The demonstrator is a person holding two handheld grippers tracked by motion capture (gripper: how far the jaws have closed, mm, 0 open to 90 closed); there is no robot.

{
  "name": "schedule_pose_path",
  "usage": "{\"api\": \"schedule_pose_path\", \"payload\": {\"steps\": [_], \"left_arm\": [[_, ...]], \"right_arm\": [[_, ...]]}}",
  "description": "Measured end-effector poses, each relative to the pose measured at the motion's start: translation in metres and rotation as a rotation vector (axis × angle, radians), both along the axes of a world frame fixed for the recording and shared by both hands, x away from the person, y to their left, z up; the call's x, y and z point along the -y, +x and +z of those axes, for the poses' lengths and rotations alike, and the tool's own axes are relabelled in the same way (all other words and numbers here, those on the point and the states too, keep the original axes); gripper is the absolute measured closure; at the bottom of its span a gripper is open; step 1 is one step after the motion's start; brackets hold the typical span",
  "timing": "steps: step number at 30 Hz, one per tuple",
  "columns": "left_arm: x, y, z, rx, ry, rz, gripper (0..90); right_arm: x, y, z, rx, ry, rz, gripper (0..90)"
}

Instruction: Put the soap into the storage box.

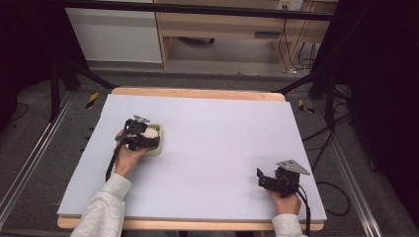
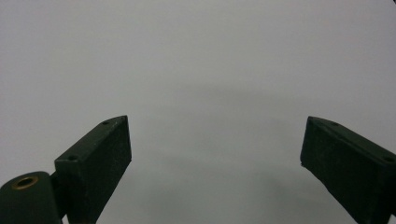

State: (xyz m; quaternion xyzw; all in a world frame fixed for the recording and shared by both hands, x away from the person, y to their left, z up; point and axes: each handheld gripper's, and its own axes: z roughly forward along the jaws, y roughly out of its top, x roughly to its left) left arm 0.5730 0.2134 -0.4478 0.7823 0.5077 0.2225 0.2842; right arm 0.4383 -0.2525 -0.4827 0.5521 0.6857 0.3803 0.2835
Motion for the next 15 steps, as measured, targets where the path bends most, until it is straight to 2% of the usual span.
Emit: {"api": "schedule_pose_path", "payload": {"steps": [5, 9, 15], "left_arm": [[0.0004, -0.0006, -0.0003, 0.006, 0.004, -0.001, 23.5], [-0.0014, -0.0033, 0.0051, 0.035, -0.004, 0.009, 19.5], [-0.0036, -0.0077, 0.0087, 0.037, -0.011, 0.009, 16.0]], "right_arm": [[-0.0001, -0.0001, 0.0001, -0.001, 0.002, 0.002, 9.1], [0.0000, -0.0004, 0.0003, 0.000, 0.003, 0.001, 9.1], [0.0001, -0.0010, 0.0009, 0.000, 0.008, -0.002, 9.1]]}}
